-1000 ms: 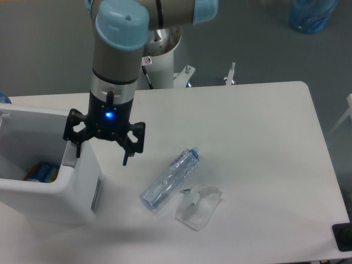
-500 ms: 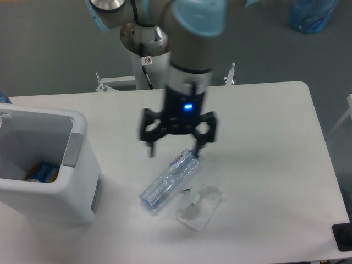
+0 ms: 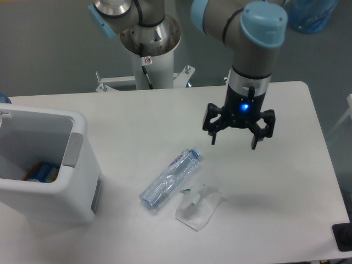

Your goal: Open the trash can

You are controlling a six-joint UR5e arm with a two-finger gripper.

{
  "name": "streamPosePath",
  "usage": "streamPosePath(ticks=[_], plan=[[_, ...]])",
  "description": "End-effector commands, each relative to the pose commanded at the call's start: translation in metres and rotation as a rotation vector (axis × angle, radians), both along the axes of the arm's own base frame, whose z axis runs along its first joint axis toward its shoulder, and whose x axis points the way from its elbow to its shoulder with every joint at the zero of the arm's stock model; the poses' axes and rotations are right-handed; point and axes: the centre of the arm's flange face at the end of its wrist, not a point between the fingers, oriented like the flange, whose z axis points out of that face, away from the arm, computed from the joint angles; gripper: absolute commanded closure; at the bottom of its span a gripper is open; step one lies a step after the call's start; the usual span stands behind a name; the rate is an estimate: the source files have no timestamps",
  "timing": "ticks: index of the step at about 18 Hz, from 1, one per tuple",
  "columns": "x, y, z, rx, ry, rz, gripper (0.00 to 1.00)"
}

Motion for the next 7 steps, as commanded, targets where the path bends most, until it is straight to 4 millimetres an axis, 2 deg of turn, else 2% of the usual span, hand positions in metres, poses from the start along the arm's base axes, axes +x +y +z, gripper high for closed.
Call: streamPosePath(ticks=[2, 4, 7], plan=[[-0.008, -0.007, -0.011, -0.019, 0.014, -0.078, 0.0], [-0.015, -0.018, -0.018, -0.02, 0.025, -0.087, 0.0], [-0.019, -0.023, -0.02, -0.014, 0.042, -0.078, 0.0]])
